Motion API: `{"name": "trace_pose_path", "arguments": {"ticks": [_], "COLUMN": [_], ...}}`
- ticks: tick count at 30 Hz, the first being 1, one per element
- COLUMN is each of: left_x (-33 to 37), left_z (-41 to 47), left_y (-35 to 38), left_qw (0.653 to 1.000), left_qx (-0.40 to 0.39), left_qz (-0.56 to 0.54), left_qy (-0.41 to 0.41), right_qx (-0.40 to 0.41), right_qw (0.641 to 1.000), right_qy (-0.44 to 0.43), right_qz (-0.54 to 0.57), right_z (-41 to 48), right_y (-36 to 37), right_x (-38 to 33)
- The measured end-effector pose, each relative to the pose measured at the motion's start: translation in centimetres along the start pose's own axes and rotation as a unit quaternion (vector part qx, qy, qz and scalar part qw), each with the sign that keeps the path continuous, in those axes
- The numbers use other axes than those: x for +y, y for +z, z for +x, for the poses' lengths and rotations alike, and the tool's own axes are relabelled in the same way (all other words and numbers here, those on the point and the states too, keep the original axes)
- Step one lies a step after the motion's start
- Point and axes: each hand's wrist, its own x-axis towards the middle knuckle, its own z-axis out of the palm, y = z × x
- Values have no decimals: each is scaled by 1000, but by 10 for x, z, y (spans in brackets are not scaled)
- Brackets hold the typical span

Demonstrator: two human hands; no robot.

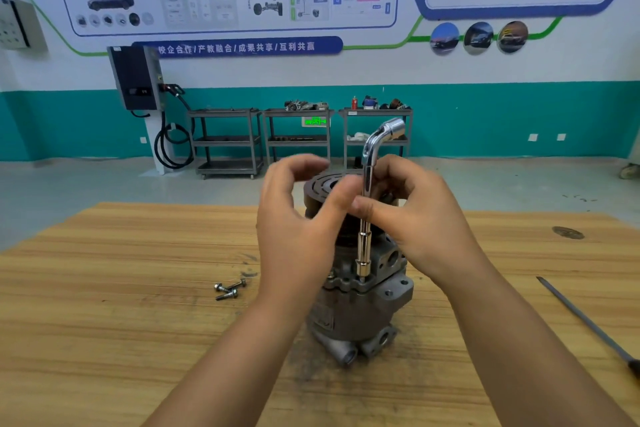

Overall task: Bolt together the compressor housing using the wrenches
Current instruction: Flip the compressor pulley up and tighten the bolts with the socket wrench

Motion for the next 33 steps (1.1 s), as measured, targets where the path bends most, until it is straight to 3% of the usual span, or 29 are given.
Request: {"name": "trace_pose_path", "arguments": {"ticks": [11, 18, 23, 29, 33], "left_x": [13, 10, 12, 12, 11], "left_z": [12, 18, 18, 20, 19], "left_y": [21, 11, 9, 7, 8], "left_qw": [999, 995, 990, 993, 993], "left_qx": [-40, -92, -133, -96, -109], "left_qz": [-15, 1, -22, -36, -24], "left_qy": [-18, -33, -35, -56, -43], "right_qx": [24, -132, -87, -45, -88], "right_qw": [999, 991, 996, 999, 996], "right_qy": [21, 10, 17, -1, 8], "right_qz": [-27, 11, 15, -12, 28], "right_z": [2, 4, 4, 2, 3], "right_y": [4, -23, -21, -11, -14], "right_x": [5, 8, 9, 7, 8]}}
